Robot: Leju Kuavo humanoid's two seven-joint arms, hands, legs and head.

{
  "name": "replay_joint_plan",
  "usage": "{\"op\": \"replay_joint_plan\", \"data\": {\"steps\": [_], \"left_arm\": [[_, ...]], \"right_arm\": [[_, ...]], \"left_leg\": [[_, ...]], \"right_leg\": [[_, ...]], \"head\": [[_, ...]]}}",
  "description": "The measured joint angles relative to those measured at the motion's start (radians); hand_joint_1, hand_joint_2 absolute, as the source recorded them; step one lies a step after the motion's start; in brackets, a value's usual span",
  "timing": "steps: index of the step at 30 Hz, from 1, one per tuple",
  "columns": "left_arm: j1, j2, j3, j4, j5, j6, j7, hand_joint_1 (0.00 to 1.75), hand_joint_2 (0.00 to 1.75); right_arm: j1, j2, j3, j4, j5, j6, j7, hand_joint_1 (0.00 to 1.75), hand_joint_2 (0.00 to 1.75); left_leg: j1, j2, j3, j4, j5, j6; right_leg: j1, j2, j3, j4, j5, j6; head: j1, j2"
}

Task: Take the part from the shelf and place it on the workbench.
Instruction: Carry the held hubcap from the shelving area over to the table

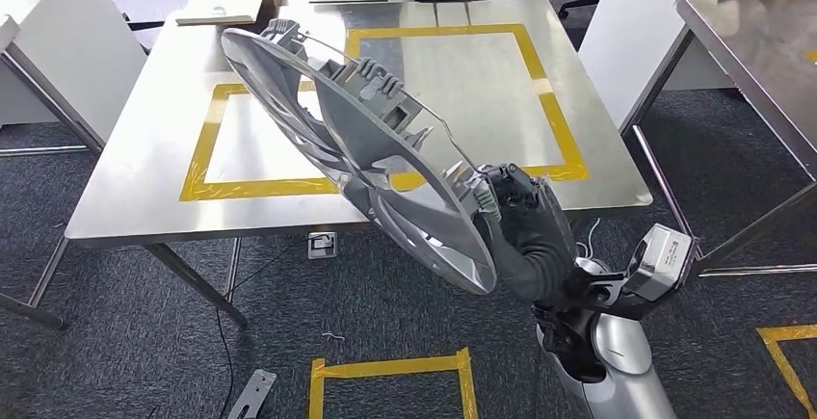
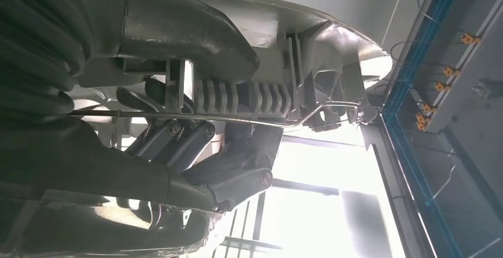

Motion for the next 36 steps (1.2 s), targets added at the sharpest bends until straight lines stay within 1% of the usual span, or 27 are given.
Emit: {"op": "replay_joint_plan", "data": {"steps": [2, 4, 5, 6, 8, 9, 10, 11, 13, 14, 15, 17, 19, 20, 21, 22, 24, 25, 26, 27, 28, 29, 30, 31, 32, 34, 36], "left_arm": [[0.000, 0.000, -0.001, 0.000, 0.000, 0.000, 0.000, 0.00, 1.75], [0.001, 0.002, -0.002, -0.001, 0.001, 0.002, 0.000, 0.00, 1.75], [0.001, 0.002, -0.003, -0.002, 0.001, 0.002, 0.000, 0.00, 1.75], [0.001, 0.003, -0.004, -0.003, 0.001, 0.003, 0.000, 0.00, 1.75], [0.002, 0.003, -0.006, -0.004, 0.001, 0.003, 0.000, 0.00, 1.75], [0.003, 0.003, -0.008, -0.004, 0.001, 0.003, 0.000, 0.00, 1.75], [0.003, 0.003, -0.009, -0.004, 0.001, 0.003, 0.000, 0.00, 1.75], [0.003, 0.003, -0.010, -0.004, 0.001, 0.003, 0.000, 0.00, 1.75], [0.003, 0.004, -0.011, -0.004, 0.001, 0.003, 0.000, 0.00, 1.75], [0.003, 0.004, -0.011, -0.004, 0.001, 0.003, 0.000, 0.00, 1.75], [0.002, 0.005, -0.011, -0.004, 0.001, 0.004, 0.000, 0.00, 1.75], [0.001, 0.006, -0.011, -0.004, 0.001, 0.005, 0.001, 0.00, 1.75], [0.001, 0.006, -0.011, -0.005, 0.003, 0.006, 0.002, 0.00, 1.75], [0.000, 0.005, -0.011, -0.005, 0.003, 0.006, 0.002, 0.00, 1.75], [-0.001, 0.005, -0.011, -0.006, 0.004, 0.006, 0.002, 0.00, 1.75], [-0.001, 0.004, -0.011, -0.006, 0.005, 0.007, 0.003, 0.00, 1.75], [-0.003, 0.004, -0.012, -0.006, 0.006, 0.007, 0.003, 0.00, 1.75], [-0.002, 0.003, -0.012, -0.006, 0.007, 0.007, 0.003, 0.00, 1.75], [-0.002, 0.003, -0.013, -0.006, 0.007, 0.007, 0.003, 0.00, 1.75], [-0.002, 0.002, -0.013, -0.006, 0.007, 0.007, 0.003, 0.00, 1.75], [-0.002, 0.002, -0.014, -0.006, 0.007, 0.007, 0.003, 0.00, 1.75], [-0.003, 0.001, -0.014, -0.006, 0.007, 0.007, 0.003, 0.00, 1.75], [-0.003, 0.001, -0.015, -0.006, 0.007, 0.007, 0.003, 0.00, 1.75], [-0.004, 0.001, -0.015, -0.006, 0.007, 0.007, 0.003, 0.00, 1.75], [-0.004, 0.001, -0.015, -0.006, 0.007, 0.007, 0.003, 0.00, 1.75], [-0.005, 0.002, -0.015, -0.006, 0.007, 0.007, 0.003, 0.00, 1.75], [-0.007, 0.003, -0.016, -0.006, 0.007, 0.007, 0.003, 0.00, 1.75]], "right_arm": [[0.000, 0.000, 0.000, 0.000, 0.000, 0.001, -0.002, 1.75, 1.75], [0.000, 0.001, 0.000, -0.001, 0.001, 0.002, -0.002, 1.75, 1.75], [0.001, 0.002, 0.000, -0.001, 0.001, 0.002, -0.002, 1.75, 1.75], [0.001, 0.002, 0.000, -0.002, 0.000, 0.002, -0.003, 1.75, 1.75], [0.001, 0.003, 0.000, -0.002, 0.000, 0.002, -0.005, 1.75, 1.75], [0.002, 0.004, 0.000, -0.002, 0.000, 0.003, -0.005, 1.75, 1.75], [0.003, 0.004, 0.000, -0.002, 0.001, 0.003, -0.005, 1.75, 1.75], [0.004, 0.004, 0.000, -0.002, 0.001, 0.003, -0.005, 1.75, 1.75], [0.006, 0.004, 0.000, -0.002, 0.001, 0.003, -0.007, 1.75, 1.75], [0.005, 0.004, 0.000, -0.002, 0.001, 0.003, -0.008, 1.75, 1.75], [0.005, 0.004, -0.001, -0.002, 0.001, 0.003, -0.009, 1.75, 1.75], [0.006, 0.005, -0.002, -0.002, 0.001, 0.004, -0.010, 1.75, 1.75], [0.006, 0.005, -0.005, -0.003, 0.002, 0.004, -0.010, 1.75, 1.75], [0.005, 0.005, -0.007, -0.003, 0.002, 0.004, -0.010, 1.75, 1.75], [0.004, 0.005, -0.009, -0.003, 0.002, 0.005, -0.011, 1.75, 1.75], [0.003, 0.005, -0.011, -0.003, 0.002, 0.005, -0.011, 1.75, 1.75], [0.004, 0.004, -0.014, -0.003, 0.002, 0.006, -0.012, 1.75, 1.75], [0.006, 0.004, -0.015, -0.003, 0.002, 0.006, -0.012, 1.75, 1.75], [0.007, 0.003, -0.016, -0.002, 0.002, 0.006, -0.011, 1.75, 1.75], [0.008, 0.002, -0.016, -0.002, 0.003, 0.006, -0.011, 1.75, 1.75], [0.008, 0.002, -0.017, -0.002, 0.003, 0.006, -0.011, 1.75, 1.75], [0.008, 0.001, -0.017, -0.002, 0.003, 0.006, -0.011, 1.75, 1.75], [0.007, 0.001, -0.018, -0.002, 0.003, 0.006, -0.012, 1.75, 1.75], [0.007, 0.001, -0.018, -0.002, 0.002, 0.006, -0.012, 1.75, 1.75], [0.007, 0.001, -0.018, -0.002, 0.002, 0.006, -0.012, 1.75, 1.75], [0.007, 0.001, -0.018, -0.002, 0.002, 0.006, -0.012, 1.75, 1.75], [0.007, 0.002, -0.018, -0.002, 0.002, 0.006, -0.012, 1.75, 1.75]], "left_leg": [[-0.001, 0.000, 0.002, 0.001, -0.009, -0.009], [0.003, 0.001, -0.002, 0.013, -0.022, -0.019], [0.005, 0.003, -0.014, 0.042, -0.038, -0.026], [0.008, 0.004, -0.039, 0.094, -0.063, -0.033], [0.016, 0.007, -0.118, 0.236, -0.114, -0.045], [0.019, 0.008, -0.155, 0.291, -0.124, -0.048], [0.021, 0.009, -0.177, 0.312, -0.115, -0.050], [0.022, 0.010, -0.179, 0.292, -0.087, -0.050], [0.022, 0.011, -0.132, 0.159, 0.006, -0.044], [0.019, 0.011, -0.104, 0.092, 0.040, -0.039], [0.016, 0.012, -0.082, 0.043, 0.057, -0.034], [0.009, 0.012, -0.067, 0.016, 0.052, -0.024], [0.011, 0.011, -0.060, 0.006, 0.050, -0.013], [0.013, 0.011, -0.054, -0.001, 0.049, -0.007], [0.014, 0.010, -0.048, -0.006, 0.049, -0.002], [0.015, 0.010, -0.043, -0.009, 0.048, 0.003], [0.013, 0.010, -0.039, -0.009, 0.041, 0.009], [0.012, 0.009, -0.036, -0.008, 0.037, 0.010], [0.012, 0.007, -0.031, -0.008, 0.032, 0.010], [0.012, 0.005, -0.025, -0.006, 0.027, 0.008], [0.012, 0.004, -0.017, -0.004, 0.019, 0.005], [0.009, 0.003, -0.011, 0.000, 0.011, 0.000], [0.007, 0.002, -0.007, 0.003, 0.003, -0.005], [0.005, 0.002, -0.005, 0.006, -0.003, -0.010], [0.003, 0.002, -0.004, 0.007, -0.008, -0.015], [0.007, 0.004, -0.004, 0.009, -0.016, -0.024], [0.010, 0.008, -0.022, 0.050, -0.041, -0.036]], "right_leg": [[0.005, 0.000, 0.010, -0.013, 0.001, -0.018], [-0.001, 0.002, 0.017, -0.016, -0.003, -0.030], [-0.005, 0.002, 0.023, -0.018, -0.005, -0.037], [-0.009, 0.002, 0.029, -0.019, -0.008, -0.042], [-0.008, 0.003, 0.038, -0.019, -0.017, -0.050], [-0.008, 0.004, 0.042, -0.018, -0.021, -0.050], [-0.007, 0.006, 0.047, -0.018, -0.025, -0.049], [-0.007, 0.008, 0.054, -0.018, -0.031, -0.048], [-0.007, 0.012, 0.071, -0.019, -0.043, -0.043], [-0.005, 0.013, 0.078, -0.019, -0.049, -0.040], [-0.003, 0.014, 0.081, -0.019, -0.054, -0.036], [0.001, 0.015, 0.080, -0.020, -0.058, -0.026], [0.000, 0.012, 0.080, -0.018, -0.064, -0.017], [-0.001, 0.010, 0.072, -0.002, -0.074, -0.014], [-0.001, 0.008, 0.052, 0.038, -0.090, -0.015], [-0.003, 0.006, 0.018, 0.099, -0.111, -0.018], [-0.004, 0.006, -0.068, 0.241, -0.150, -0.020], [-0.004, 0.005, -0.099, 0.280, -0.153, -0.016], [-0.006, 0.005, -0.111, 0.279, -0.137, -0.007], [-0.007, 0.004, -0.100, 0.236, -0.107, 0.003], [-0.008, 0.002, -0.074, 0.163, -0.067, 0.013], [-0.008, 0.000, -0.042, 0.089, -0.033, 0.017], [-0.007, -0.002, -0.017, 0.034, -0.011, 0.013], [-0.006, -0.003, -0.003, 0.004, 0.000, 0.005], [-0.003, -0.003, 0.002, -0.002, -0.002, -0.006], [-0.003, -0.001, 0.004, -0.004, -0.006, -0.021], [-0.008, 0.001, 0.012, -0.006, -0.012, -0.034]], "head": [[0.000, 0.000], [-0.001, 0.000], [-0.003, 0.000], [-0.004, 0.000], [-0.006, 0.000], [-0.006, 0.000], [-0.006, 0.000], [-0.006, 0.000], [-0.006, 0.000], [-0.006, 0.000], [-0.006, 0.000], [-0.005, 0.000], [-0.005, 0.000], [-0.004, 0.000], [-0.003, 0.000], [-0.002, 0.000], [-0.002, 0.000], [-0.002, 0.000], [-0.002, 0.000], [-0.002, 0.000], [-0.002, 0.000], [-0.002, 0.000], [-0.002, 0.000], [-0.003, 0.000], [-0.003, 0.000], [-0.003, 0.000], [-0.005, 0.000]]}}
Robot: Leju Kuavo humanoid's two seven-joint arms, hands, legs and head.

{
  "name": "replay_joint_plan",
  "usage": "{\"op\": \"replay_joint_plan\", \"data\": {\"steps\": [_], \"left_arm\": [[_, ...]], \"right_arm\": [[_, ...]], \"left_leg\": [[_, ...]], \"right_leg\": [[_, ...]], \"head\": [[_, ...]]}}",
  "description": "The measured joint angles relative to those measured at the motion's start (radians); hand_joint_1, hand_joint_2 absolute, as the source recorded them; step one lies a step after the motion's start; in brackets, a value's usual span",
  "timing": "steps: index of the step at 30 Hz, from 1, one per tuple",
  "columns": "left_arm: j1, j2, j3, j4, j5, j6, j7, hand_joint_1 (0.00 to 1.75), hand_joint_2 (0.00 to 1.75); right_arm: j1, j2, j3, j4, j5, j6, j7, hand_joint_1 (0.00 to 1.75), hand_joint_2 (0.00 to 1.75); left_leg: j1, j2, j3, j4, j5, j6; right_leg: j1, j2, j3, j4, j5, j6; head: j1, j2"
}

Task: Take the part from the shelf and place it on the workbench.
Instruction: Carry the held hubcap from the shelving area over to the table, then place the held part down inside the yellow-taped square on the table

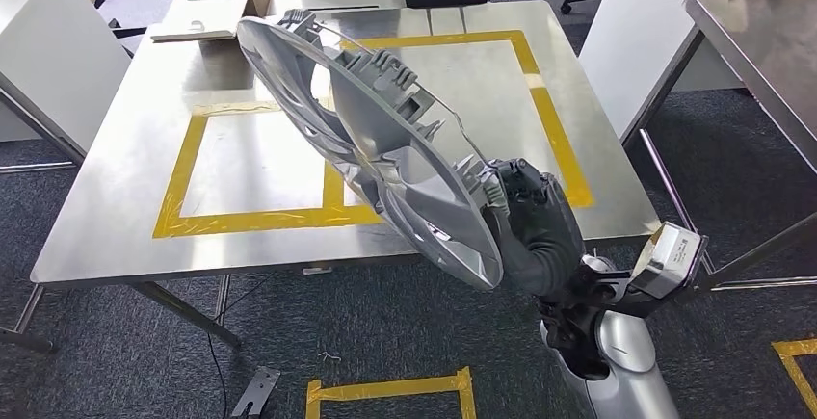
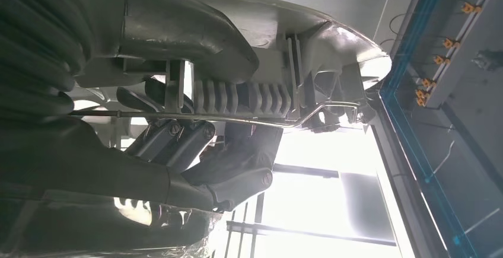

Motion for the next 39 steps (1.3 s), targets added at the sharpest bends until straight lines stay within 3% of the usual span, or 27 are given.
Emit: {"op": "replay_joint_plan", "data": {"steps": [3, 4, 5, 6, 8, 9, 10, 12, 15, 16, 20, 21, 24, 25, 27, 29, 30, 31, 34, 39], "left_arm": [[-0.001, 0.000, -0.001, 0.000, 0.000, 0.002, 0.001, 0.00, 1.75], [-0.001, 0.000, -0.001, 0.000, 0.000, 0.003, 0.001, 0.00, 1.75], [0.000, 0.000, -0.002, 0.000, 0.000, 0.005, 0.002, 0.00, 1.75], [0.000, 0.000, -0.002, 0.000, 0.000, 0.007, 0.002, 0.00, 1.75], [-0.001, 0.001, -0.004, 0.000, -0.001, 0.010, 0.002, 0.00, 1.75], [-0.001, 0.002, -0.005, 0.000, -0.002, 0.010, 0.002, 0.00, 1.75], [-0.002, 0.003, -0.006, 0.000, -0.003, 0.011, 0.002, 0.00, 1.75], [-0.004, 0.004, -0.007, 0.000, -0.004, 0.012, 0.002, 0.00, 1.75], [-0.005, 0.004, -0.009, -0.001, -0.005, 0.014, 0.003, 0.00, 1.75], [-0.005, 0.003, -0.009, -0.001, -0.005, 0.014, 0.003, 0.00, 1.75], [-0.005, -0.001, -0.010, -0.002, -0.004, 0.013, 0.003, 0.00, 1.75], [-0.004, -0.001, -0.010, -0.002, -0.004, 0.013, 0.003, 0.00, 1.75], [-0.004, -0.001, -0.010, -0.002, -0.004, 0.013, 0.003, 0.00, 1.75], [-0.004, -0.001, -0.010, -0.002, -0.004, 0.013, 0.003, 0.00, 1.75], [-0.004, -0.003, -0.010, -0.002, -0.001, 0.013, 0.003, 0.00, 1.75], [-0.004, -0.002, -0.010, -0.002, 0.001, 0.011, 0.001, 0.00, 1.75], [-0.004, -0.002, -0.010, -0.002, 0.002, 0.009, 0.000, 0.00, 1.75], [-0.004, -0.001, -0.010, -0.002, 0.002, 0.006, -0.001, 0.00, 1.75], [-0.005, -0.001, -0.012, -0.002, -0.001, -0.002, 0.000, 0.00, 1.75], [-0.017, -0.003, -0.027, -0.005, -0.018, -0.012, 0.016, 0.00, 1.75]], "right_arm": [[0.000, 0.001, 0.000, 0.000, 0.000, 0.000, -0.001, 1.75, 1.75], [0.000, 0.001, 0.000, 0.000, 0.000, 0.000, -0.001, 1.75, 1.75], [0.001, 0.002, 0.000, 0.000, 0.001, -0.001, -0.001, 1.75, 1.75], [0.001, 0.002, 0.000, 0.001, 0.001, -0.003, -0.001, 1.75, 1.75], [0.001, 0.002, 0.000, 0.000, 0.001, -0.007, -0.001, 1.75, 1.75], [0.000, 0.002, 0.000, 0.000, 0.001, -0.008, -0.002, 1.75, 1.75], [0.000, 0.003, 0.000, 0.000, 0.001, -0.009, -0.002, 1.75, 1.75], [0.000, 0.003, -0.001, 0.000, 0.002, -0.009, -0.002, 1.75, 1.75], [0.001, 0.003, -0.002, 0.000, 0.002, -0.011, -0.002, 1.75, 1.75], [0.000, 0.003, -0.003, 0.000, 0.002, -0.011, -0.002, 1.75, 1.75], [0.003, 0.001, -0.004, 0.001, 0.000, -0.010, -0.001, 1.75, 1.75], [0.004, 0.001, -0.004, 0.001, 0.000, -0.010, 0.000, 1.75, 1.75], [0.004, 0.000, -0.004, 0.001, -0.001, -0.010, 0.002, 1.75, 1.75], [0.004, 0.000, -0.004, 0.002, -0.001, -0.009, 0.002, 1.75, 1.75], [0.004, -0.002, -0.004, 0.004, -0.003, -0.009, 0.009, 1.75, 1.75], [0.000, -0.004, -0.003, 0.007, -0.005, -0.011, 0.016, 1.75, 1.75], [-0.003, -0.004, -0.002, 0.007, 0.002, -0.017, 0.018, 1.75, 1.75], [-0.008, -0.004, -0.002, 0.008, 0.016, -0.025, 0.018, 1.75, 1.75], [-0.036, -0.006, 0.001, 0.020, 0.125, -0.070, 0.027, 1.75, 1.75], [-0.189, -0.021, 0.035, 0.143, 0.567, -0.192, 0.124, 1.75, 1.75]], "left_leg": [[0.005, 0.003, -0.105, 0.192, -0.075, -0.014], [0.006, 0.003, -0.141, 0.246, -0.085, -0.016], [0.007, 0.004, -0.162, 0.266, -0.075, -0.015], [0.006, 0.004, -0.162, 0.243, -0.043, -0.012], [0.002, 0.004, -0.114, 0.109, 0.051, 0.004], [-0.002, 0.004, -0.087, 0.045, 0.083, 0.014], [-0.006, 0.004, -0.067, 0.000, 0.097, 0.024], [-0.012, 0.005, -0.053, -0.027, 0.089, 0.035], [-0.006, 0.003, -0.034, -0.053, 0.088, 0.043], [-0.003, 0.003, -0.026, -0.062, 0.089, 0.046], [-0.003, 0.002, -0.011, -0.065, 0.077, 0.054], [-0.003, 0.002, -0.009, -0.064, 0.075, 0.054], [-0.002, 0.002, -0.008, -0.064, 0.075, 0.054], [-0.002, 0.002, -0.007, -0.064, 0.075, 0.054], [-0.001, -0.001, 0.000, -0.062, 0.067, 0.053], [-0.004, -0.008, 0.002, -0.039, 0.042, 0.042], [-0.005, -0.010, 0.001, -0.028, 0.032, 0.037], [-0.007, -0.010, -0.002, -0.020, 0.024, 0.033], [-0.004, -0.008, 0.000, -0.025, 0.023, 0.030], [-0.003, -0.003, 0.001, -0.027, 0.025, 0.018]], "right_leg": [[-0.001, 0.001, 0.013, 0.000, -0.011, -0.014], [0.000, 0.003, 0.017, 0.000, -0.015, -0.015], [0.002, 0.005, 0.023, 0.000, -0.020, -0.016], [0.003, 0.007, 0.031, 0.000, -0.025, -0.015], [0.006, 0.010, 0.051, -0.001, -0.038, -0.013], [0.009, 0.011, 0.057, -0.001, -0.044, -0.010], [0.010, 0.011, 0.059, -0.002, -0.048, -0.007], [0.012, 0.012, 0.057, -0.003, -0.053, 0.002], [0.012, 0.007, 0.044, 0.017, -0.066, 0.013], [0.012, 0.005, 0.023, 0.056, -0.081, 0.012], [0.009, 0.004, -0.126, 0.303, -0.155, 0.013], [0.008, 0.004, -0.142, 0.326, -0.159, 0.015], [0.008, 0.004, -0.148, 0.332, -0.157, 0.017], [0.008, 0.004, -0.149, 0.332, -0.156, 0.018], [0.000, 0.003, -0.136, 0.279, -0.113, 0.041], [-0.015, 0.001, -0.084, 0.121, -0.023, 0.065], [-0.019, 0.001, -0.061, 0.060, 0.007, 0.067], [-0.020, 0.001, -0.046, 0.018, 0.024, 0.063], [-0.016, 0.003, -0.047, 0.019, 0.022, 0.055], [-0.015, 0.007, -0.047, 0.019, 0.024, 0.043]], "head": [[-0.002, 0.000], [-0.002, 0.000], [-0.002, 0.000], [-0.002, 0.000], [-0.001, 0.000], [0.000, 0.000], [0.000, 0.000], [-0.002, 0.000], [-0.003, 0.000], [-0.002, 0.000], [-0.001, 0.000], [-0.001, 0.000], [-0.001, 0.000], [-0.001, 0.000], [-0.001, 0.000], [0.000, 0.000], [0.001, 0.000], [0.001, 0.000], [0.000, 0.000], [0.000, 0.000]]}}
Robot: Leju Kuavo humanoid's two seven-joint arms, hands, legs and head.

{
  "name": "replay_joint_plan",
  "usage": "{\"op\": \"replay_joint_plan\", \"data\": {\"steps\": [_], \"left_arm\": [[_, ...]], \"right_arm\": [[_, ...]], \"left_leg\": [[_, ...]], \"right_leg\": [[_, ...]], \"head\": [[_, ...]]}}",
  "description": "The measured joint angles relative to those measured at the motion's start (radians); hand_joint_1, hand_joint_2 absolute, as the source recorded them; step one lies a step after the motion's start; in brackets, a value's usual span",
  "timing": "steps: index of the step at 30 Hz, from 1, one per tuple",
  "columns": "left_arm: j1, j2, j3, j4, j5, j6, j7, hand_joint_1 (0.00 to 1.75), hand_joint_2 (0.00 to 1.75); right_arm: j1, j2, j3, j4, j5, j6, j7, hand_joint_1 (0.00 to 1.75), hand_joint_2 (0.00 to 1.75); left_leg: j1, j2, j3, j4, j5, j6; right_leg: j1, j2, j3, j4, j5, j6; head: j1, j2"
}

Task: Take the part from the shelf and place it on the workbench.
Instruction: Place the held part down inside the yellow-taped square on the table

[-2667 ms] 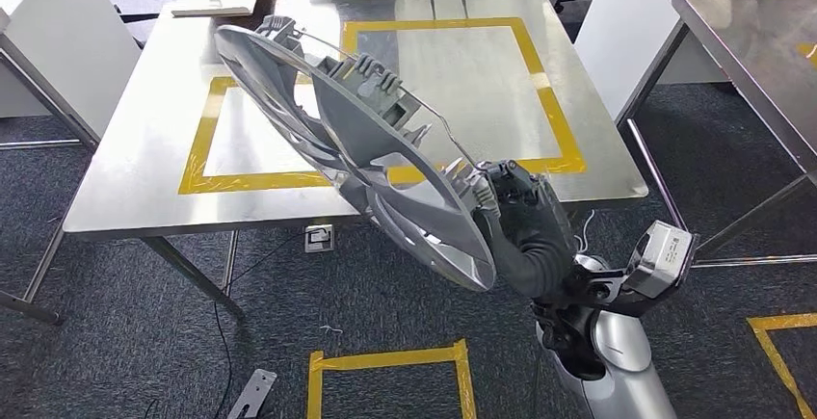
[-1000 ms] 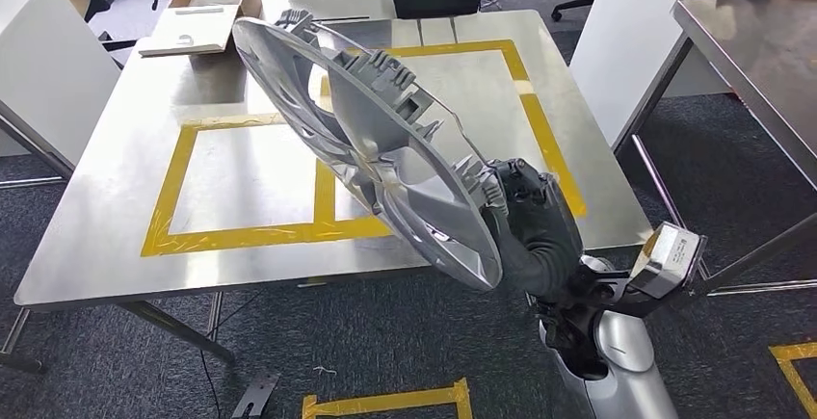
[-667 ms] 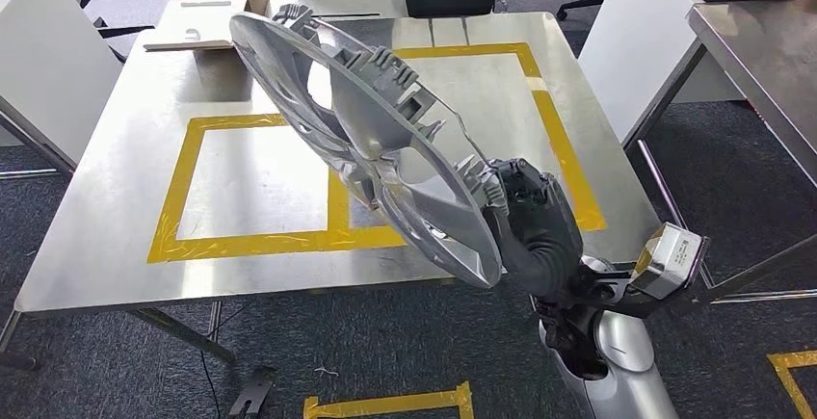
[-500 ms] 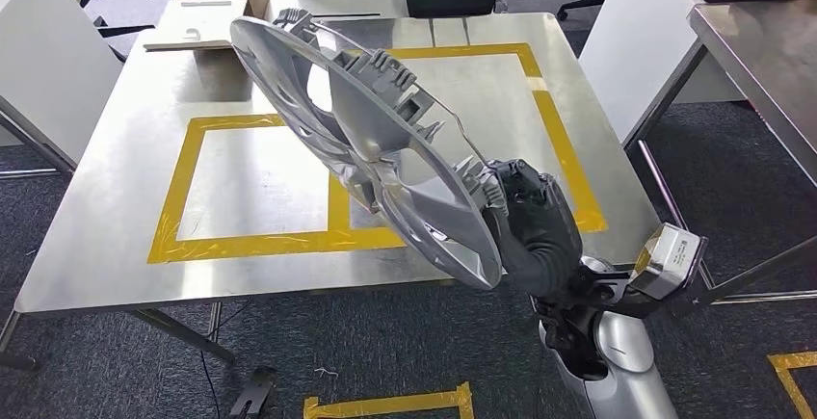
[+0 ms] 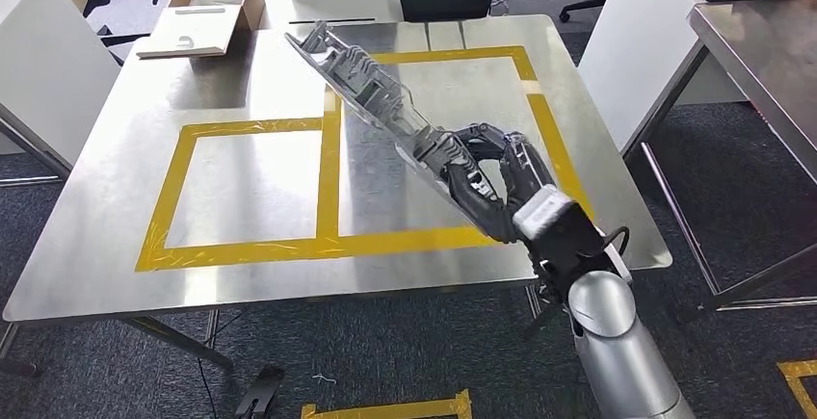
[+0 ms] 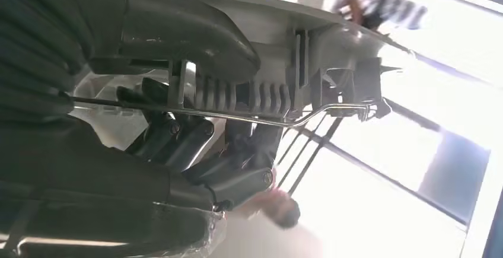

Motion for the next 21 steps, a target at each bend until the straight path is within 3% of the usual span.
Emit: {"op": "replay_joint_plan", "data": {"steps": [3, 9, 14, 21], "left_arm": [[-0.008, -0.002, -0.010, -0.004, -0.009, -0.002, 0.011, 0.00, 1.75], [-0.013, -0.004, -0.023, -0.008, -0.012, -0.007, 0.019, 0.00, 1.75], [-0.023, -0.009, -0.025, -0.011, -0.015, -0.010, 0.037, 0.00, 1.75], [-0.024, -0.016, -0.025, -0.012, -0.010, -0.015, 0.047, 0.00, 1.75]], "right_arm": [[-0.092, -0.010, 0.038, 0.098, 0.166, -0.018, 0.050, 1.75, 1.75], [-0.186, -0.023, 0.097, 0.212, 0.282, -0.016, 0.084, 1.75, 1.75], [-0.289, -0.016, 0.215, 0.377, 0.445, 0.023, 0.119, 1.75, 1.75], [-0.367, 0.024, 0.343, 0.562, 0.512, 0.072, 0.146, 1.75, 1.75]], "left_leg": [[0.000, 0.000, 0.000, 0.000, 0.003, -0.003], [-0.001, 0.001, 0.001, 0.001, 0.003, -0.004], [-0.001, 0.001, 0.001, 0.001, 0.003, -0.004], [-0.001, 0.001, 0.001, 0.001, 0.003, -0.004]], "right_leg": [[0.000, 0.000, 0.000, 0.000, 0.002, -0.003], [-0.001, 0.002, 0.000, 0.000, 0.004, -0.003], [-0.001, 0.001, 0.000, 0.000, 0.004, -0.003], [-0.001, 0.002, 0.000, 0.000, 0.004, -0.003]], "head": [[0.000, 0.000], [0.000, 0.000], [0.000, 0.000], [0.000, 0.000]]}}
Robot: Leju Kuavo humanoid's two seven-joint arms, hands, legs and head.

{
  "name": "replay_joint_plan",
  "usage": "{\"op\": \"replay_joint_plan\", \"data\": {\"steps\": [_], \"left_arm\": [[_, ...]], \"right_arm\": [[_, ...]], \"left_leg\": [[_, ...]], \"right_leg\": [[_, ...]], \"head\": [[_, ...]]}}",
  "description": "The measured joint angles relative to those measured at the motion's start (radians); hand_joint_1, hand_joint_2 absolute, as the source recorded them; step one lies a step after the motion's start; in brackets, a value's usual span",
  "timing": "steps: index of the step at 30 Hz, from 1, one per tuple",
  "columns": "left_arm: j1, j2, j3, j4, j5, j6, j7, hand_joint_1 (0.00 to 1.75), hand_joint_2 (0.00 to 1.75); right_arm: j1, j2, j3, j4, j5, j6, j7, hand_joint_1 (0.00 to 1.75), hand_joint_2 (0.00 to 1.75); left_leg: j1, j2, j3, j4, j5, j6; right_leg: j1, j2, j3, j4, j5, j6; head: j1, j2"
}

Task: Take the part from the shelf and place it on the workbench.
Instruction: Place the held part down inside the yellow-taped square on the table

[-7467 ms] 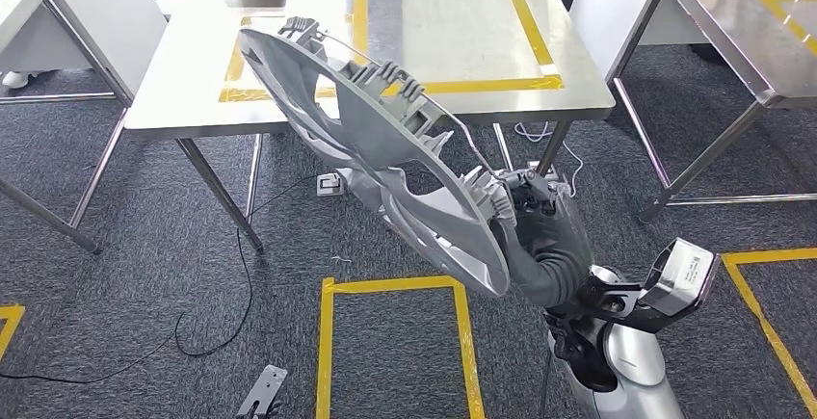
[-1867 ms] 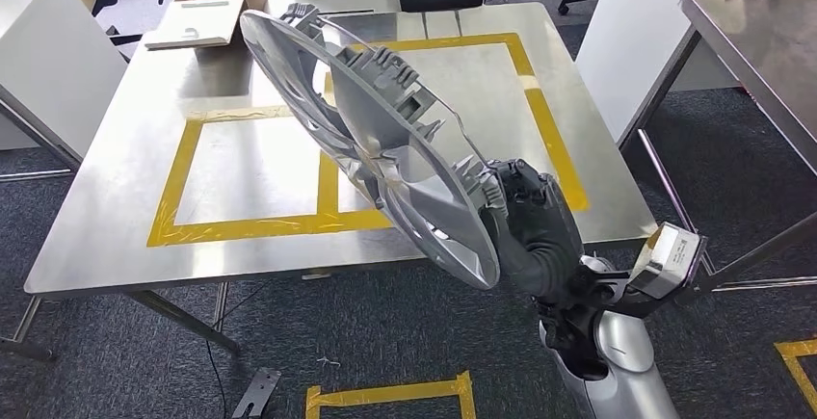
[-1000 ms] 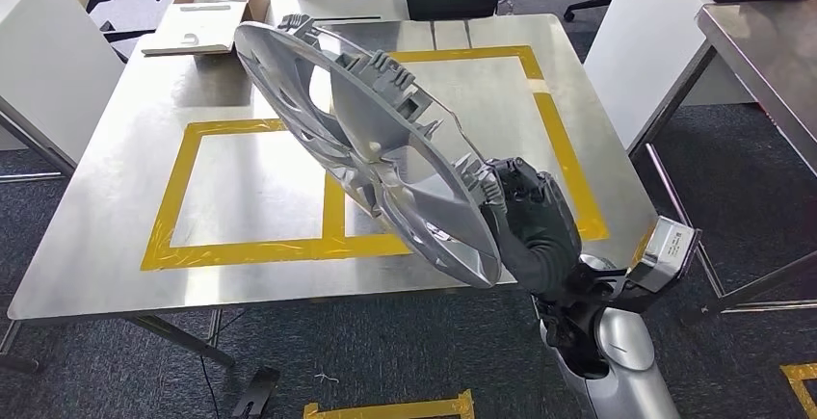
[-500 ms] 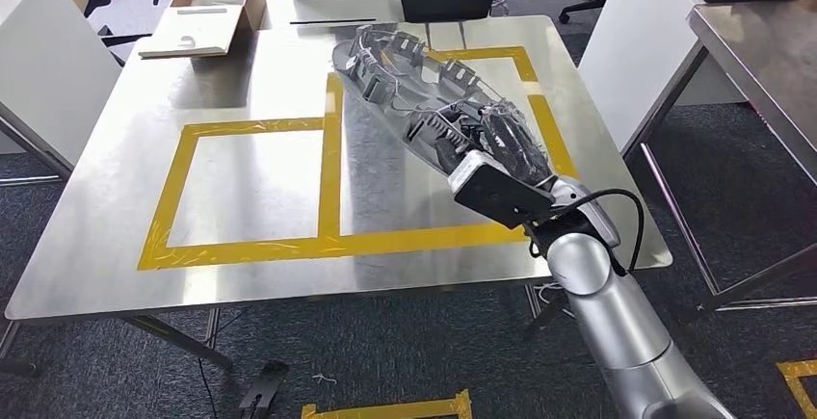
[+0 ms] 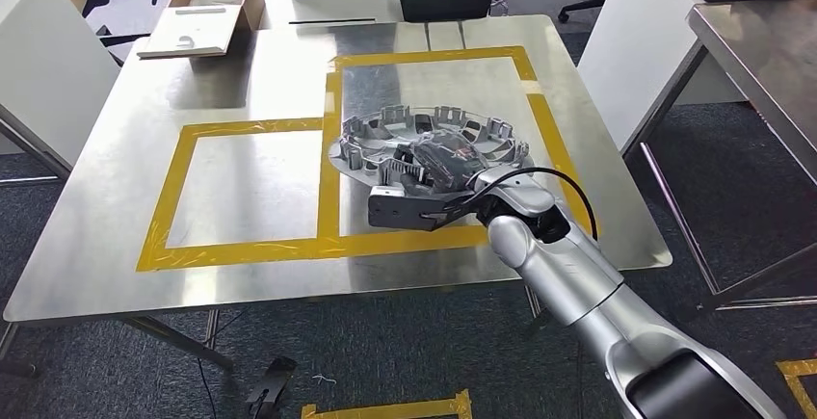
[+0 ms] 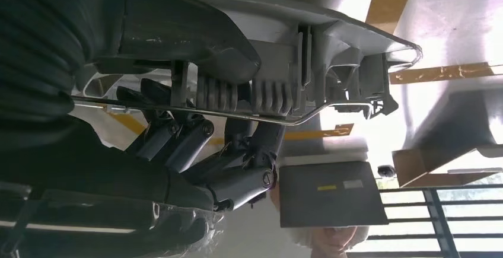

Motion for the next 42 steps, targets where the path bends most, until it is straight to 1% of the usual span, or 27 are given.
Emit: {"op": "replay_joint_plan", "data": {"steps": [3, 7, 10, 13, 21, 27, 32, 36, 42], "left_arm": [[0.000, -0.002, 0.000, 0.000, 0.001, -0.007, 0.009, 0.00, 1.75], [0.000, -0.006, 0.000, 0.000, 0.011, -0.007, 0.025, 0.00, 1.75], [0.000, -0.008, 0.000, -0.001, 0.017, -0.003, 0.030, 0.00, 1.75], [0.000, -0.008, 0.000, -0.001, 0.019, 0.001, 0.033, 0.00, 1.75], [0.000, -0.008, 0.000, -0.004, 0.008, 0.002, 0.038, 0.00, 1.75], [-0.002, -0.008, 0.000, -0.004, -0.016, -0.005, 0.040, 0.00, 1.75], [-0.003, -0.008, 0.000, -0.004, -0.032, -0.012, 0.039, 0.00, 1.75], [-0.004, -0.008, 0.000, -0.004, -0.035, -0.013, 0.038, 0.00, 1.75], [-0.006, -0.008, 0.000, -0.004, -0.037, -0.013, 0.038, 0.00, 1.75]], "right_arm": [[-0.028, 0.018, 0.039, 0.053, 0.031, 0.045, 0.025, 1.75, 1.75], [-0.064, 0.058, 0.115, 0.144, 0.078, 0.109, 0.068, 1.75, 1.75], [-0.075, 0.088, 0.157, 0.195, 0.104, 0.119, 0.081, 1.75, 1.75], [-0.082, 0.104, 0.191, 0.222, 0.133, 0.105, 0.083, 1.75, 1.75], [-0.083, 0.117, 0.223, 0.246, 0.166, 0.033, 0.094, 1.75, 1.75], [-0.068, 0.118, 0.182, 0.245, 0.221, -0.139, 0.112, 1.75, 1.75], [-0.039, 0.119, 0.102, 0.206, 0.292, -0.289, 0.107, 1.75, 1.75], [-0.025, 0.122, 0.055, 0.182, 0.305, -0.315, 0.107, 1.75, 1.75], [-0.012, 0.123, 0.032, 0.168, 0.305, -0.317, 0.107, 1.75, 1.75]], "left_leg": [[0.000, 0.000, 0.000, 0.000, 0.000, 0.000], [0.000, 0.000, 0.000, 0.000, 0.000, 0.000], [0.000, 0.000, 0.000, 0.000, 0.000, 0.000], [0.000, 0.000, 0.001, 0.000, 0.000, 0.000], [0.000, 0.000, 0.001, 0.000, 0.000, 0.000], [0.000, 0.000, 0.001, 0.000, 0.000, 0.000], [0.000, 0.000, 0.001, 0.000, 0.000, 0.000], [0.000, 0.000, 0.001, 0.000, 0.000, 0.000], [0.000, 0.000, 0.001, 0.000, 0.000, 0.000]], "right_leg": [[0.000, 0.000, 0.000, 0.000, 0.000, 0.000], [0.000, 0.000, 0.000, 0.000, 0.000, 0.000], [0.000, 0.000, 0.000, 0.000, 0.000, 0.000], [0.000, 0.000, 0.000, 0.000, 0.000, 0.000], [0.000, 0.000, 0.000, 0.000, 0.000, 0.000], [0.000, 0.000, 0.000, 0.000, 0.000, 0.000], [0.000, 0.000, 0.000, 0.000, 0.000, 0.000], [0.000, 0.000, 0.000, 0.000, 0.000, 0.000], [0.000, 0.000, 0.000, 0.000, 0.000, 0.000]], "head": [[0.000, 0.000], [0.000, 0.000], [0.000, 0.000], [0.000, 0.000], [0.000, 0.000], [0.000, 0.000], [0.000, 0.000], [0.000, 0.000], [0.000, 0.000]]}}
